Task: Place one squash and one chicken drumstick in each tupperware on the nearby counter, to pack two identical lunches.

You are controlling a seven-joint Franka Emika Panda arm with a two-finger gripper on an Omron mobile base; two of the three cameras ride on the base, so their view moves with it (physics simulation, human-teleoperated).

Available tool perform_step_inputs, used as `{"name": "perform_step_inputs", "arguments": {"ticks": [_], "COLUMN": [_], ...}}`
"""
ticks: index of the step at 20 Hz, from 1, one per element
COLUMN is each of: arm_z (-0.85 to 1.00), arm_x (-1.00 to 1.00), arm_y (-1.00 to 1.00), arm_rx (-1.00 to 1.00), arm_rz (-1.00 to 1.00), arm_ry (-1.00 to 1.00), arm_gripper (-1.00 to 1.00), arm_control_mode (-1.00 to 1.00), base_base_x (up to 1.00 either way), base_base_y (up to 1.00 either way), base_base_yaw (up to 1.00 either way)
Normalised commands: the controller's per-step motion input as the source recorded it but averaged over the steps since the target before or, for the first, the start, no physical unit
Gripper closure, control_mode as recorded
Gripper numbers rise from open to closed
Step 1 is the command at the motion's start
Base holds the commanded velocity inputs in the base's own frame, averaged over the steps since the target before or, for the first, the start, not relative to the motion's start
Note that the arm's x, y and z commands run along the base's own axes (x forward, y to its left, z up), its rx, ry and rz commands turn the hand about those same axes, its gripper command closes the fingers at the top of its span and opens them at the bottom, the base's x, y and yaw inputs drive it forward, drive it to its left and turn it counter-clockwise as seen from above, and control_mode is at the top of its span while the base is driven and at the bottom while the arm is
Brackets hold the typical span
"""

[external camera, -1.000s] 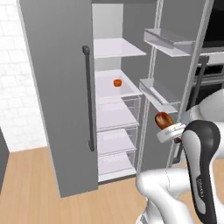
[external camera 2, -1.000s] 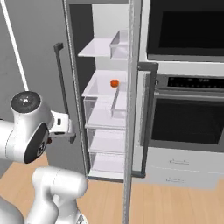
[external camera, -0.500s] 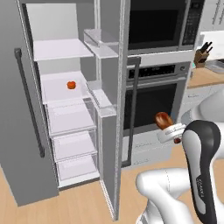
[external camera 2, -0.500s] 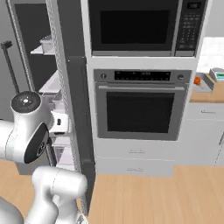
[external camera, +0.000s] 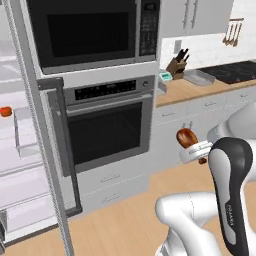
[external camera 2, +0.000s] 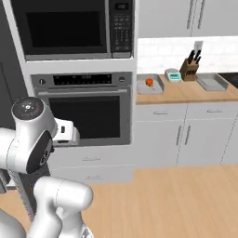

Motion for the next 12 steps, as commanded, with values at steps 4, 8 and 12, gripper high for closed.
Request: {"name": "perform_step_inputs", "arguments": {"ticks": [4, 8, 12], "arm_z": [0.00, 0.00, 0.00], "arm_x": [0.00, 0.00, 0.00], "arm_y": [0.00, 0.00, 0.00], "arm_rx": [0.00, 0.00, 0.00], "arm_rz": [0.00, 0.00, 0.00], "arm_ry": [0.00, 0.00, 0.00], "arm_gripper": [1.00, 1.00, 1.00], "arm_control_mode": [1.00, 1.00, 1.00], "base_base_x": [0.68, 0.95, 1.00], "base_base_y": [-0.94, -0.85, -0.73], "base_base_yaw": [-0.35, -0.35, -0.27]}}
